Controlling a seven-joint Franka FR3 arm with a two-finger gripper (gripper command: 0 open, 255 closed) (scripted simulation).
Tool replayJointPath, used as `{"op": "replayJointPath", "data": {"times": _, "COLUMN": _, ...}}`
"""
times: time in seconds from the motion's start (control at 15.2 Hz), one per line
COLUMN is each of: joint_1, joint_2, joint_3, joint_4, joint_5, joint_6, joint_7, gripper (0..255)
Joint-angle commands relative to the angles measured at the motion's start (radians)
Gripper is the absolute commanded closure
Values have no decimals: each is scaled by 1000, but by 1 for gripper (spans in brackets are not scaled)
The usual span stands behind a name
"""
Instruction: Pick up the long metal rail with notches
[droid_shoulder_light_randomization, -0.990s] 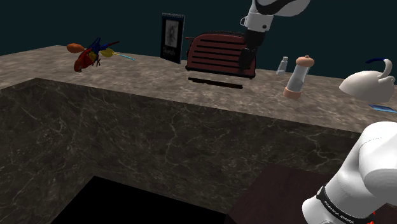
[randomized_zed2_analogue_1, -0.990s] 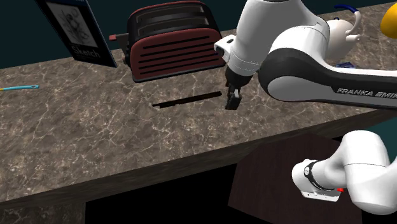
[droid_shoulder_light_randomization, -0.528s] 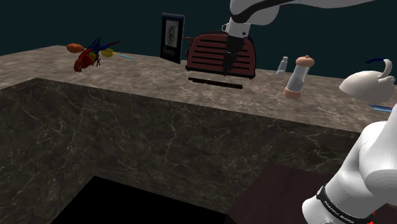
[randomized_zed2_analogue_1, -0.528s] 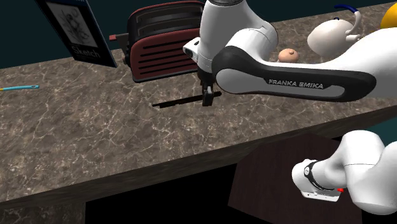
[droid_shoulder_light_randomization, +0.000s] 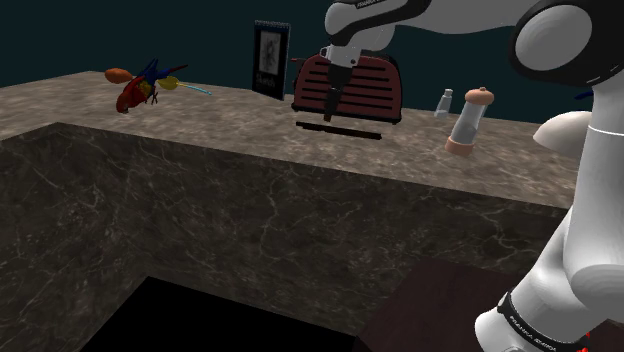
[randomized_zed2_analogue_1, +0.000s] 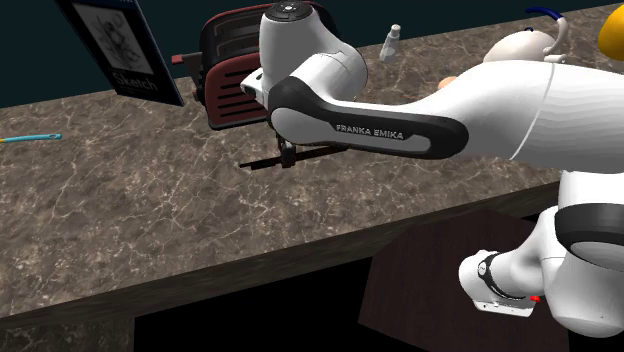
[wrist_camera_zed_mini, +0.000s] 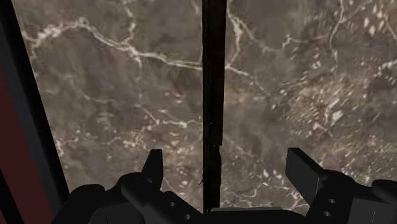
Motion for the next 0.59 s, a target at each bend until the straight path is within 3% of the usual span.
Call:
{"op": "replayJointPath", "data": {"times": 0.0, "joint_1": -3, "joint_2": 21, "joint_3": 4, "joint_4": 12, "joint_5": 9, "joint_6": 9, "joint_7": -15, "gripper": 0}}
{"op": "replayJointPath", "data": {"times": 0.53, "joint_1": -1, "joint_2": 34, "joint_3": 8, "joint_4": -58, "joint_5": 18, "joint_6": 90, "joint_7": -29, "gripper": 0}}
